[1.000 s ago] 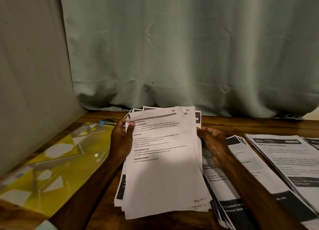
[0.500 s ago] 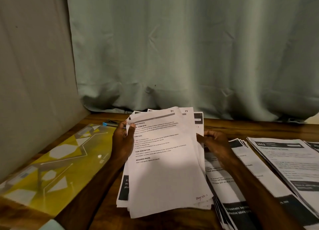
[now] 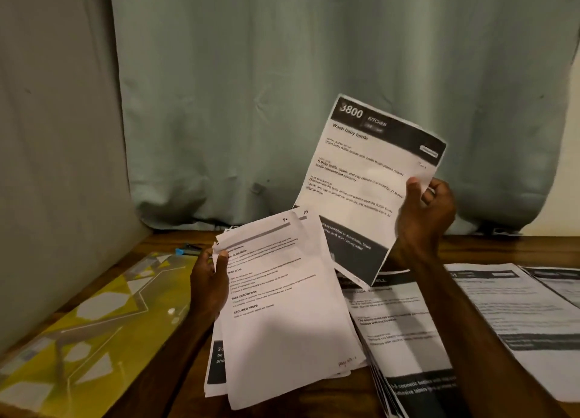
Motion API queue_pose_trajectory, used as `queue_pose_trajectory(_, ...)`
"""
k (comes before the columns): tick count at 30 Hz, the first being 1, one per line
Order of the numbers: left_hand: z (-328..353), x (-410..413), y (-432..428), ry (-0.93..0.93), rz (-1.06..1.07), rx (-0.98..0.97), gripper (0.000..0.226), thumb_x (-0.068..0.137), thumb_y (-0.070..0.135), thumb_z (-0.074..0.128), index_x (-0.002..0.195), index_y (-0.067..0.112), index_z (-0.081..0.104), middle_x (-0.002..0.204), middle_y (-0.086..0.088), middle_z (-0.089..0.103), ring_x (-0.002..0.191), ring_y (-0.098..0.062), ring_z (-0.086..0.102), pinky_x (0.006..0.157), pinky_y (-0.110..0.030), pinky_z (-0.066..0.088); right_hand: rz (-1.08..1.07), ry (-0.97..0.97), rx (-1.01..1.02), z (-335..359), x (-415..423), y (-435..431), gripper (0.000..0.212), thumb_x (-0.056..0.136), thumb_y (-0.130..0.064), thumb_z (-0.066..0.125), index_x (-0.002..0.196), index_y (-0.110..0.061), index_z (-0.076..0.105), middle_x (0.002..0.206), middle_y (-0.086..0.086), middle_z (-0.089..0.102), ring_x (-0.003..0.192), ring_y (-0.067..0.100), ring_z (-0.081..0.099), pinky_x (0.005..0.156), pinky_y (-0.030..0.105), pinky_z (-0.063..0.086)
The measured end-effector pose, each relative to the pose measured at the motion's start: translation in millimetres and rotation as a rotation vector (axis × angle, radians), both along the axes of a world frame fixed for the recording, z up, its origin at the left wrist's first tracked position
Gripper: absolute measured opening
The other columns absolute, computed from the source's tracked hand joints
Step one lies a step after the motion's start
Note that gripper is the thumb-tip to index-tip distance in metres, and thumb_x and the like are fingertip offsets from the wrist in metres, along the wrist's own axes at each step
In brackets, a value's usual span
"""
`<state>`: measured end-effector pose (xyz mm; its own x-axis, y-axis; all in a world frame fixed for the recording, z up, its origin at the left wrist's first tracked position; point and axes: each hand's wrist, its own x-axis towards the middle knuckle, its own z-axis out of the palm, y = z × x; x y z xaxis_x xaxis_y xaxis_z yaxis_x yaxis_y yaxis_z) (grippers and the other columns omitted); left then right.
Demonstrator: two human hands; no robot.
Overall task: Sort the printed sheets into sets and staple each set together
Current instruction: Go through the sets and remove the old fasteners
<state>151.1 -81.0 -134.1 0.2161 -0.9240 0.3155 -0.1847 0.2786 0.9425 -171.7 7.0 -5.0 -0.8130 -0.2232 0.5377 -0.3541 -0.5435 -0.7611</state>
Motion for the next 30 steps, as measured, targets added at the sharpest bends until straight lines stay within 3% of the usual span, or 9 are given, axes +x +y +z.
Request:
queue_pose_trajectory(3,-1.4,1.2,0.4,-0.015,0.001,-0.006,0.022,0.105,0.036,0.052,0.122,0.022,0.055,0.109,-0.008,0.072,0.084,-0.018,0.073,0.060,-0.028,0.056,-0.044,-0.065,0.018,-2.1,-4.4,-6.2,0.030,0.101,-0.021,0.063,0.121,0.001,0.063,0.121,0.008,0.069,0.100,0.012,0.064,0.067,0.000,0.047)
queue_pose_trajectory(4,-2.1,1.4,0.8,-0.023,0.004,-0.011,0.026,0.105,0.036,0.051,0.125,0.019,0.056,0.112,-0.009,0.072,0.086,-0.017,0.072,0.062,-0.028,0.056,-0.049,-0.080,0.037,-8.2,-5.8,-8.7,0.030,0.101,-0.020,0.063,0.120,0.003,0.062,0.122,0.011,0.069,0.100,0.013,0.064,0.063,-0.001,0.045)
queue_pose_trajectory(9,-3.5,2.0,0.3,-0.090,0.113,0.032,0.043,0.108,0.030,0.049,0.144,0.007,0.050,0.135,-0.016,0.062,0.115,-0.032,0.064,0.076,-0.028,0.048,-0.020,-0.259,0.133,-48.8,-16.5,-22.1,0.032,0.102,-0.019,0.061,0.123,0.005,0.063,0.119,0.010,0.069,0.103,0.022,0.068,0.069,0.013,0.047)
queue_pose_trajectory(11,-4.6,3.4,-1.0,-0.099,0.149,0.055,0.043,0.108,0.027,0.048,0.145,0.005,0.049,0.138,-0.018,0.060,0.119,-0.035,0.062,0.079,-0.032,0.048,-0.013,-0.350,0.141,-60.6,-23.1,-24.5,0.035,0.101,-0.019,0.061,0.126,0.005,0.062,0.122,0.015,0.069,0.109,0.029,0.068,0.079,0.026,0.050)
queue_pose_trajectory(16,-4.8,2.6,-0.1,-0.133,0.188,0.104,0.044,0.108,0.023,0.048,0.147,0.002,0.045,0.141,-0.023,0.058,0.123,-0.041,0.059,0.091,-0.044,0.052,-0.104,-0.418,0.205,-77.6,-44.8,-19.6,0.036,0.102,-0.020,0.061,0.128,0.005,0.061,0.127,0.021,0.067,0.114,0.036,0.066,0.088,0.031,0.050)
queue_pose_trajectory(20,-1.5,-0.8,3.1,-0.115,0.165,0.094,0.041,0.108,0.026,0.048,0.142,0.004,0.049,0.134,-0.019,0.062,0.116,-0.037,0.064,0.080,-0.038,0.051,-0.079,-0.344,0.261,-88.5,-40.3,-13.7,0.034,0.102,-0.016,0.059,0.127,0.008,0.061,0.126,0.022,0.067,0.112,0.035,0.066,0.081,0.025,0.045)
queue_pose_trajectory(24,0.7,-1.2,5.7,-0.102,0.103,0.043,0.036,0.107,0.030,0.050,0.135,0.008,0.054,0.122,-0.010,0.067,0.101,-0.025,0.066,0.078,-0.034,0.052,0.167,-0.120,0.300,-91.7,-10.7,-20.0,0.026,0.100,-0.018,0.064,0.117,0.002,0.065,0.114,0.013,0.070,0.092,0.021,0.067,0.064,0.012,0.049)
queue_pose_trajectory(26,0.7,0.1,6.5,-0.073,0.055,0.026,0.034,0.106,0.033,0.051,0.132,0.011,0.055,0.116,-0.005,0.070,0.094,-0.021,0.069,0.075,-0.034,0.056,0.321,-0.003,0.325,-98.1,10.2,-23.8,0.021,0.099,-0.021,0.066,0.112,-0.006,0.066,0.108,0.008,0.074,0.083,0.012,0.071,0.073,0.020,0.059)
queue_pose_trajectory(30,0.1,1.8,10.0,-0.003,-0.017,0.001,0.029,0.104,0.038,0.054,0.126,0.019,0.057,0.102,0.001,0.073,0.085,-0.015,0.074,0.069,-0.034,0.060,0.497,0.202,0.384,-115.9,48.0,-21.5,0.010,0.098,-0.028,0.068,0.105,-0.021,0.065,0.099,-0.009,0.076,0.084,0.010,0.076,0.067,0.025,0.062)
